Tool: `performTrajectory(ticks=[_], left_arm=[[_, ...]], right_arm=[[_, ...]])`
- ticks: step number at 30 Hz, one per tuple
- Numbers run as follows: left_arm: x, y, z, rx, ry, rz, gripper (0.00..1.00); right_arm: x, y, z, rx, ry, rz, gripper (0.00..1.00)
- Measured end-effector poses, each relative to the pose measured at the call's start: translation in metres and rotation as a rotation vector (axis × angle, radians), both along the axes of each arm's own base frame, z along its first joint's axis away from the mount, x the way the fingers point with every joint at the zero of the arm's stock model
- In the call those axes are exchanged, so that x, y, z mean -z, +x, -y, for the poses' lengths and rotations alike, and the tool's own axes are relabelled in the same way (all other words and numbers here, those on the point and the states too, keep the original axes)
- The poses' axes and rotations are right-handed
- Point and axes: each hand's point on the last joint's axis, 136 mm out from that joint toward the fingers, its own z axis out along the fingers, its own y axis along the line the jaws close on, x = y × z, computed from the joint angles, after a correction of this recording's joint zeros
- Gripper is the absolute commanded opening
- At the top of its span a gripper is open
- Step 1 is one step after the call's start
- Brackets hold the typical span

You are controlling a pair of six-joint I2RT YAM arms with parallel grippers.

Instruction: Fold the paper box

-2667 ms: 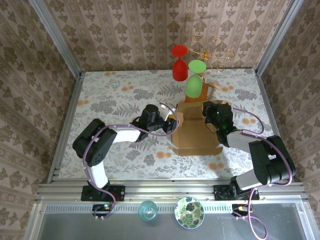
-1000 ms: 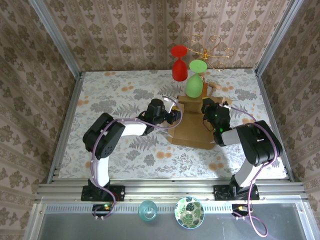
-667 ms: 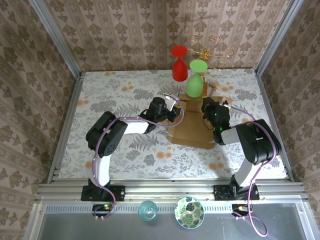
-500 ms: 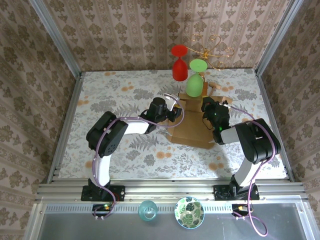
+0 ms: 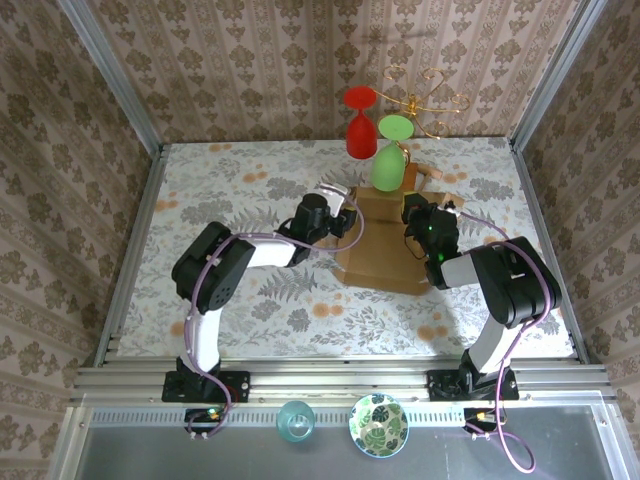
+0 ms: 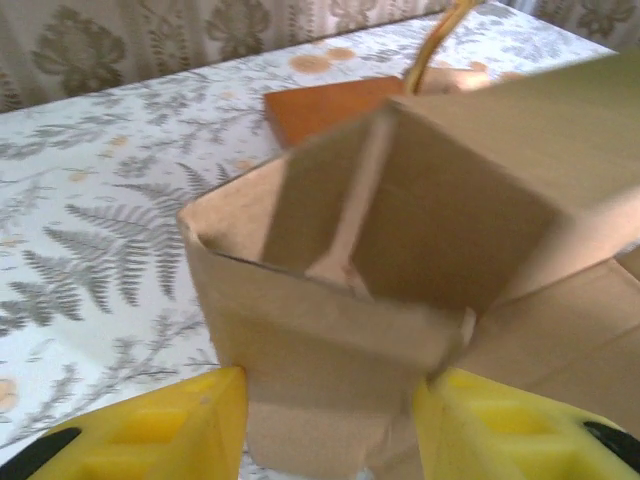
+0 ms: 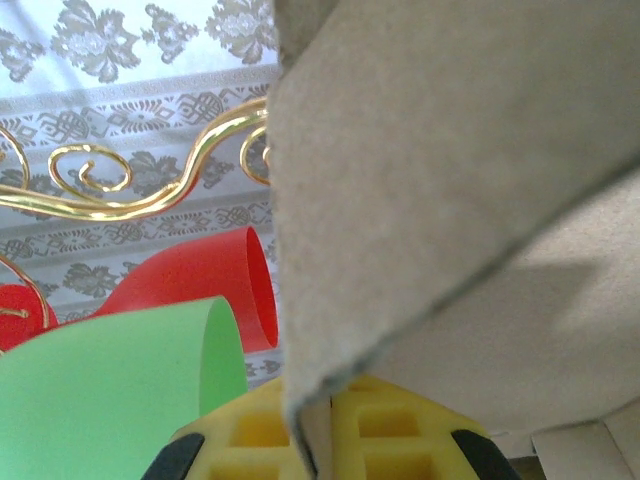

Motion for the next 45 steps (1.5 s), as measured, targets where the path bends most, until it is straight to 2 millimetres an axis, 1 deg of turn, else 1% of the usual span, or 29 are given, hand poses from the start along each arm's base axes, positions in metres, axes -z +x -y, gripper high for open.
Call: performTrajectory(ticks=[2, 4, 7, 10, 12, 13, 15, 17, 19, 20, 21, 22, 24, 25, 26, 28, 29, 30, 32, 35, 37, 40, 45], left_arm=[[0.003, 0.003, -0.007, -0.004, 0.002, 0.002, 0.48], [0.007, -0.001, -0.007, 0.02, -0.001, -0.004, 0.48], [0.011, -0.019, -0.006, 0.076, -0.003, -0.023, 0.49], [0.006, -0.045, -0.007, 0.128, -0.01, -0.034, 0.5], [-0.007, -0.067, -0.008, 0.161, -0.021, -0.027, 0.5], [-0.017, -0.077, -0.009, 0.177, -0.032, -0.016, 0.5], [-0.041, -0.096, -0.013, 0.203, -0.061, 0.01, 0.48], [-0.072, -0.112, -0.019, 0.225, -0.102, 0.049, 0.46], [-0.095, -0.12, -0.029, 0.226, -0.132, 0.08, 0.41], [-0.103, -0.12, -0.037, 0.218, -0.144, 0.088, 0.38], [-0.106, -0.118, -0.046, 0.206, -0.15, 0.091, 0.36], [-0.105, -0.113, -0.056, 0.185, -0.151, 0.087, 0.35], [-0.091, -0.092, -0.081, 0.124, -0.128, 0.055, 0.31], [-0.08, -0.081, -0.094, 0.089, -0.11, 0.03, 0.31], [-0.065, -0.068, -0.107, 0.054, -0.085, -0.004, 0.3], [-0.039, -0.05, -0.121, 0.023, -0.033, -0.068, 0.31], [-0.026, -0.043, -0.122, 0.025, -0.006, -0.095, 0.32], [-0.018, -0.038, -0.12, 0.036, 0.015, -0.113, 0.32], [-0.006, -0.029, -0.109, 0.08, 0.042, -0.131, 0.32], [-0.002, -0.021, -0.093, 0.139, 0.053, -0.12, 0.33], [0.001, -0.019, -0.083, 0.179, 0.054, -0.112, 0.34], [0.006, -0.023, -0.069, 0.231, 0.06, -0.1, 0.36], [0.008, -0.036, -0.049, 0.317, 0.058, -0.076, 0.36]], right_arm=[[0.0, -0.001, -0.006, -0.021, 0.001, -0.001, 0.0], [0.0, -0.003, -0.012, -0.043, 0.002, -0.001, 0.0], [0.0, -0.004, -0.015, -0.055, 0.003, -0.001, 0.0], [0.0, -0.004, -0.017, -0.065, 0.003, -0.003, 0.0], [0.002, -0.005, -0.018, -0.072, 0.001, -0.014, 0.0], [0.002, -0.006, -0.018, -0.074, 0.0, -0.017, 0.0], [0.002, -0.006, -0.018, -0.075, -0.001, -0.022, 0.0], [0.002, -0.006, -0.018, -0.075, -0.001, -0.023, 0.0], [0.002, -0.006, -0.018, -0.076, -0.001, -0.025, 0.0], [0.002, -0.005, -0.018, -0.077, -0.002, -0.025, 0.0], [0.002, -0.005, -0.019, -0.077, -0.001, -0.026, 0.0], [0.002, -0.005, -0.019, -0.077, -0.001, -0.026, 0.0], [0.002, -0.005, -0.019, -0.078, -0.001, -0.026, 0.0], [0.002, -0.005, -0.019, -0.078, -0.001, -0.027, 0.0], [0.002, -0.005, -0.019, -0.078, -0.001, -0.027, 0.0], [0.002, -0.005, -0.019, -0.078, -0.002, -0.028, 0.0], [0.002, -0.005, -0.019, -0.078, -0.002, -0.029, 0.0], [0.002, -0.005, -0.019, -0.078, -0.002, -0.028, 0.0], [0.002, -0.005, -0.019, -0.078, -0.002, -0.028, 0.0], [0.002, -0.005, -0.019, -0.078, -0.002, -0.028, 0.0], [0.002, -0.005, -0.019, -0.08, -0.002, -0.028, 0.0], [0.002, -0.006, -0.021, -0.09, -0.001, -0.028, 0.0], [0.002, -0.007, -0.023, -0.107, -0.002, -0.029, 0.0]])
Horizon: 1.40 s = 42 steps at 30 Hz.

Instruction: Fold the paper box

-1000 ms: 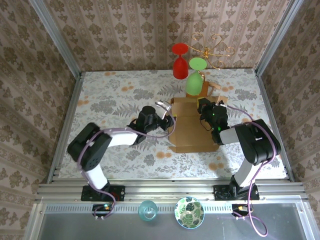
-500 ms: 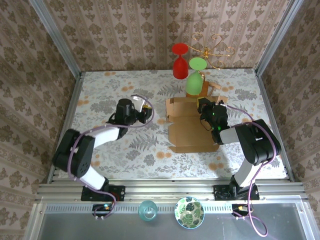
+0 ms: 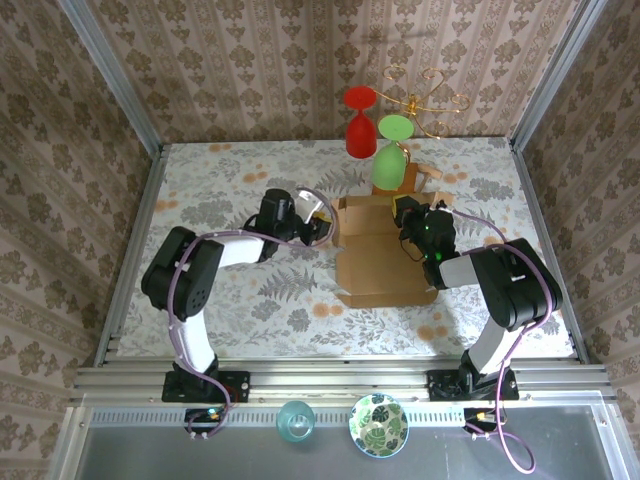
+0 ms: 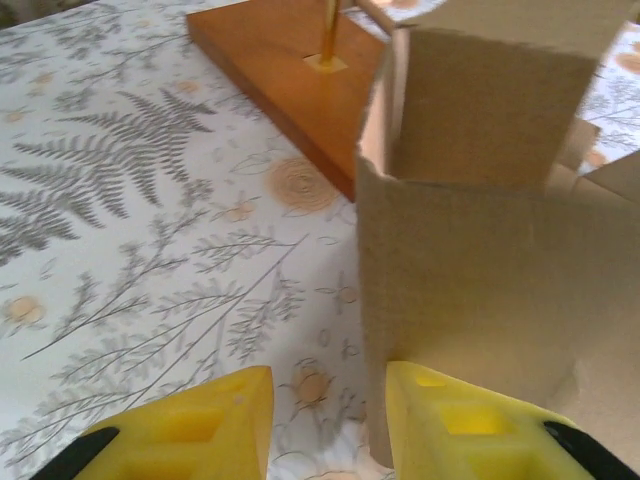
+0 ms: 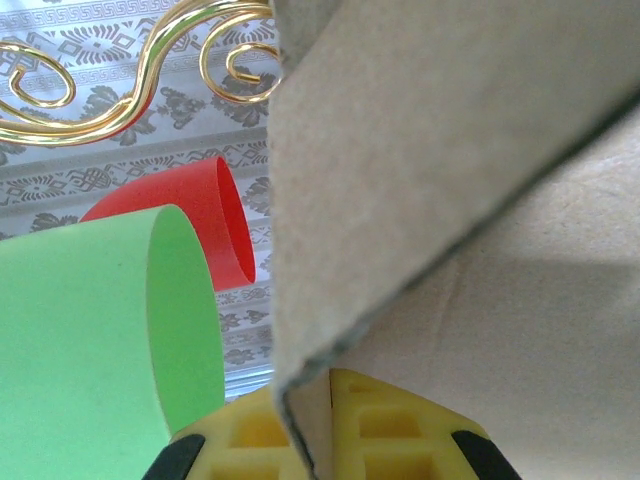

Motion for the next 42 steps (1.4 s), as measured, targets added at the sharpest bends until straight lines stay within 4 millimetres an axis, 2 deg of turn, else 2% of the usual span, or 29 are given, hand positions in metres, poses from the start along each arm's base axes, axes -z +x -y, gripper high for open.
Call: performTrajectory(ticks=[9, 15, 25, 42], left_arm=[[-0.005, -0.016, 0.021, 0.095, -0.011, 0.047, 0.36], [-0.007, -0.023, 0.032, 0.114, -0.017, 0.066, 0.39], [-0.011, -0.02, 0.042, 0.085, -0.017, 0.117, 0.46], [-0.006, -0.008, 0.052, -0.059, -0.038, 0.103, 0.39]], right_arm=[[0.0, 0.0, 0.0, -0.015, -0.013, 0.004, 0.0], [0.0, -0.001, -0.002, -0.033, -0.024, 0.008, 0.0], [0.0, -0.002, -0.003, -0.041, -0.023, 0.011, 0.0], [-0.001, -0.006, 0.001, -0.032, -0.019, 0.031, 0.0]])
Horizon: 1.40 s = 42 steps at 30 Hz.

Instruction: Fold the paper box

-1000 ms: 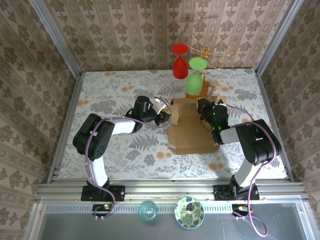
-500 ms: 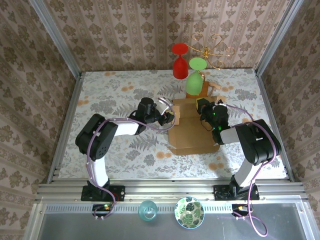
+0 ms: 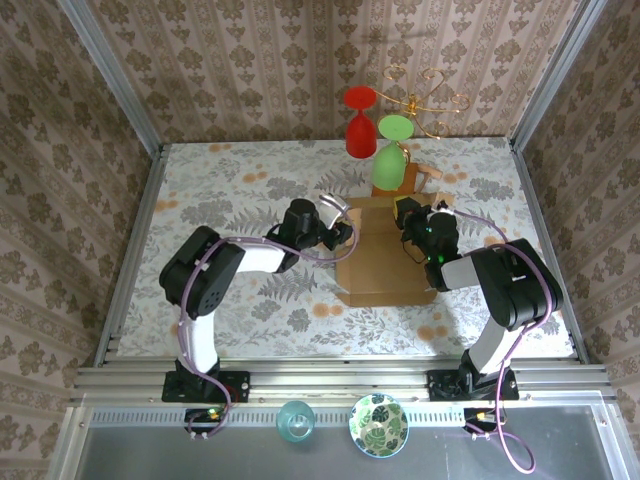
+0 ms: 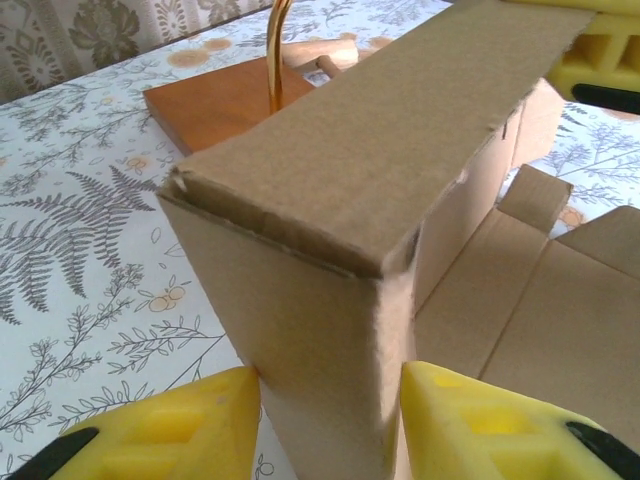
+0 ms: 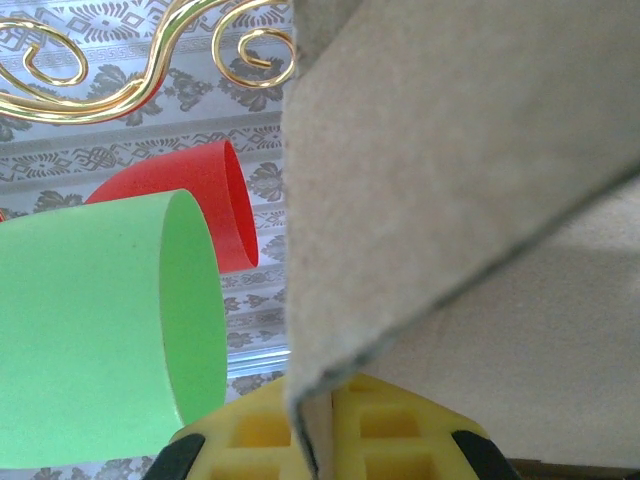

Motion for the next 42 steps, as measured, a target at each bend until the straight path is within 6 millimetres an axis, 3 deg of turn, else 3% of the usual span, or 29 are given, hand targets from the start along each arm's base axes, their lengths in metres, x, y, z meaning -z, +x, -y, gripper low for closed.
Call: performTrajectory(ticks=[4, 11, 18, 27, 31, 37, 42], left_arm=[[0.004, 0.007, 0.004, -0.062, 0.021, 0.005, 0.36], [0.007, 0.019, 0.004, -0.171, 0.046, 0.01, 0.14], [0.008, 0.028, 0.006, -0.267, 0.081, 0.011, 0.0], [0.009, 0.033, 0.005, -0.454, 0.186, 0.008, 0.0], [0.007, 0.033, 0.002, -0.517, 0.224, 0.024, 0.0], [0.006, 0.035, -0.009, -0.557, 0.249, 0.059, 0.0], [0.004, 0.025, -0.023, -0.544, 0.274, 0.1, 0.0]], right_arm=[[0.0, -0.001, -0.001, -0.003, 0.003, 0.003, 0.0], [-0.001, 0.0, 0.001, 0.008, 0.005, 0.007, 0.0], [-0.001, 0.002, 0.006, 0.043, 0.005, 0.008, 0.0], [-0.002, 0.001, 0.005, 0.085, 0.013, -0.01, 0.01], [-0.004, -0.005, 0.0, 0.09, 0.005, -0.038, 0.22], [-0.011, -0.029, -0.01, 0.042, -0.02, -0.087, 0.5], [-0.025, -0.041, -0.004, 0.046, -0.03, -0.085, 0.59]])
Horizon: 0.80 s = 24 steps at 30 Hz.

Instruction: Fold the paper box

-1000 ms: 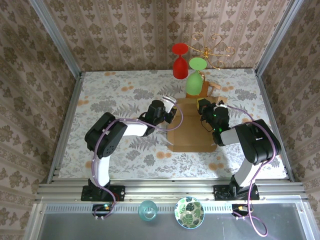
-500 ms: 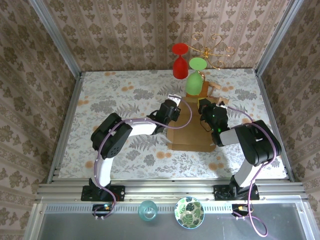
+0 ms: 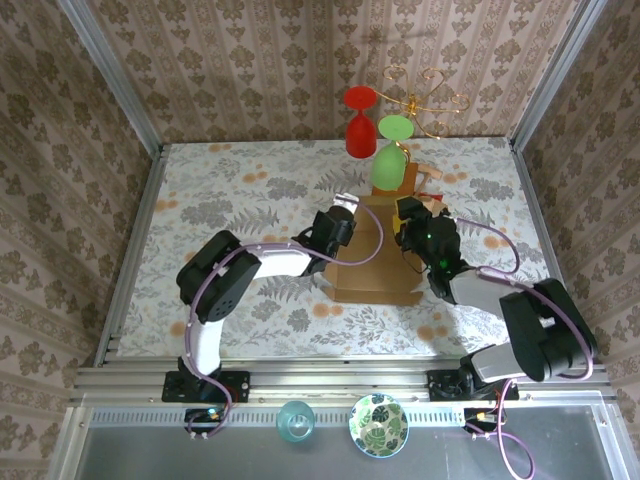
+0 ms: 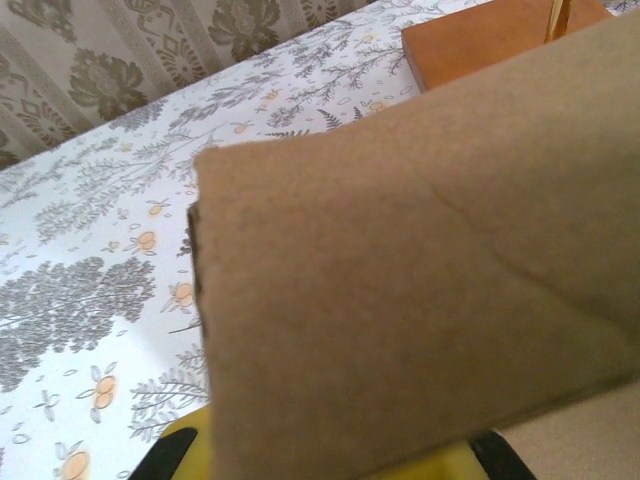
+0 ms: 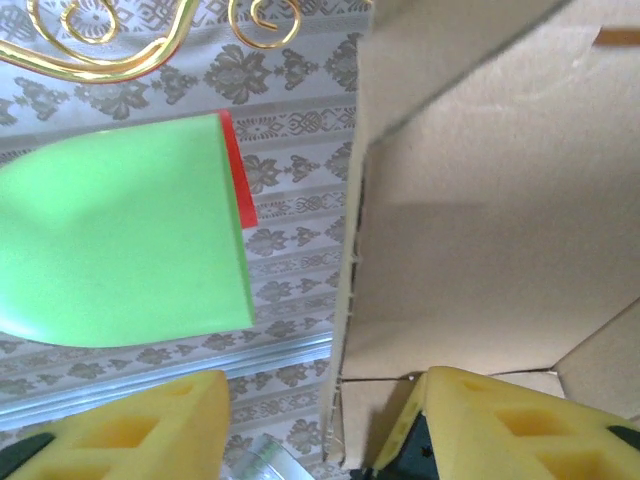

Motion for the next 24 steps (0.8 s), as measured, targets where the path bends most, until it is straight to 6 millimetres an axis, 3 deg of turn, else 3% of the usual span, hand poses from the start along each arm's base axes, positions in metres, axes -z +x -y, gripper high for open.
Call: performTrajectory(ticks=[9, 14, 18, 24], left_arm=[[-0.006, -0.01, -0.042, -0.034, 0.04, 0.036, 0.0], [-0.016, -0.011, -0.065, -0.059, 0.05, 0.043, 0.0], [-0.025, -0.014, -0.096, -0.077, 0.049, 0.019, 0.0], [-0.034, -0.021, -0.142, -0.102, 0.041, -0.06, 0.0]], right_arm=[[-0.018, -0.027, 0.012, 0.003, -0.024, -0.006, 0.56], [-0.024, -0.038, 0.039, 0.022, -0.155, -0.04, 0.49], [-0.022, -0.039, 0.054, 0.003, -0.271, -0.085, 0.39], [-0.007, -0.038, 0.036, -0.122, -0.361, -0.154, 0.36]])
